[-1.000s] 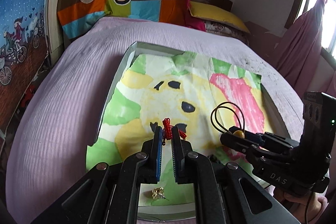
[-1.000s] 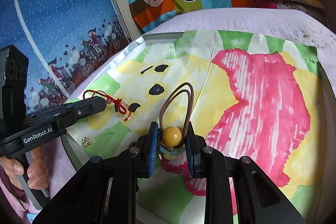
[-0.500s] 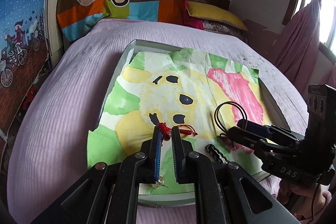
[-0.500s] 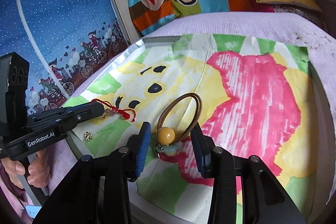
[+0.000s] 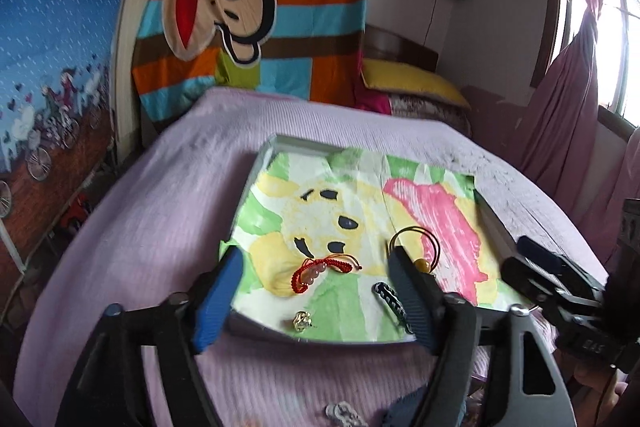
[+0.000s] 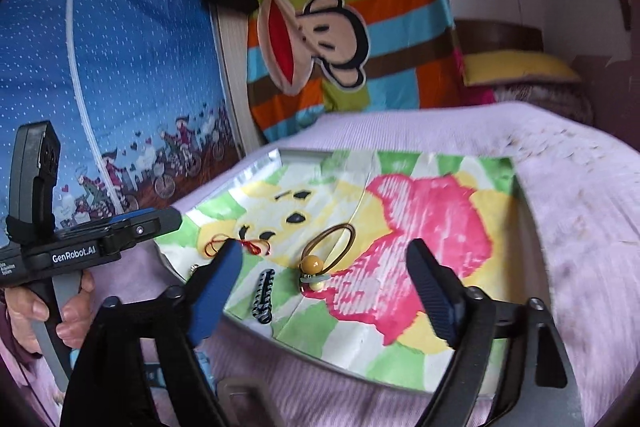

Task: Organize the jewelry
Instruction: 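Withdraw both open tools from the tray back toward the remaining jewelry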

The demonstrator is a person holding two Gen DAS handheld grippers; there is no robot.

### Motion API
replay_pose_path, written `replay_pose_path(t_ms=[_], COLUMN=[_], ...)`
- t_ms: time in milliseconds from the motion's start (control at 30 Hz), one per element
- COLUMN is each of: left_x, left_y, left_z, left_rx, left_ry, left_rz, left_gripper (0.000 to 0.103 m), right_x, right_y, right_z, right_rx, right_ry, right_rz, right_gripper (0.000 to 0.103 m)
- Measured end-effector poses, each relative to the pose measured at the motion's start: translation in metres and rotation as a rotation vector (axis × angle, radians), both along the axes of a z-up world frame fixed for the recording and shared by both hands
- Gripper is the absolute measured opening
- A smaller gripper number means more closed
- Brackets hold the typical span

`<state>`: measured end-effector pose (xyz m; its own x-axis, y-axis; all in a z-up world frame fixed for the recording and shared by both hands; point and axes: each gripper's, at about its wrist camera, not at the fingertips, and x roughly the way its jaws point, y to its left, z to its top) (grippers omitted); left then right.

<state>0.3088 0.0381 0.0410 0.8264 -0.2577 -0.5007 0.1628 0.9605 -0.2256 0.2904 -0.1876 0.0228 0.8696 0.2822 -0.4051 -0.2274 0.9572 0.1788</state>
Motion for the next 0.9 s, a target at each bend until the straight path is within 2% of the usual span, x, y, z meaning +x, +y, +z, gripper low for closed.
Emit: replay_pose_path(t_ms=[200, 300, 600, 900], left_x=[-0.039, -0.059, -0.118, -0.150], left_y=[-0.001, -0.001, -0.002, -0.004], left_z=[0.009, 0.010, 0.003, -0.007], left_rx=[0.023, 0.020, 0.012, 0.024], left_ry=[-0.096, -0.135, -0.205, -0.232], left_rz=[0.032, 0.039, 0.047, 0.033], left_gripper=[0.097, 0.103, 0.103, 0.103], right_x=[-0.040, -0.061, -0.118, -0.159], right_y=[-0.007, -0.008, -0.009, -0.014], right_z=[0.014, 0.018, 0.026, 0.024], right_rx=[0.013, 0.008, -0.014, -0.039], right_ry=[-0.101, -0.144, -0.227, -0.261], right_rz=[-0.022, -0.025, -0.043, -0.051], right_gripper=[0.102, 0.102, 0.102, 0.102])
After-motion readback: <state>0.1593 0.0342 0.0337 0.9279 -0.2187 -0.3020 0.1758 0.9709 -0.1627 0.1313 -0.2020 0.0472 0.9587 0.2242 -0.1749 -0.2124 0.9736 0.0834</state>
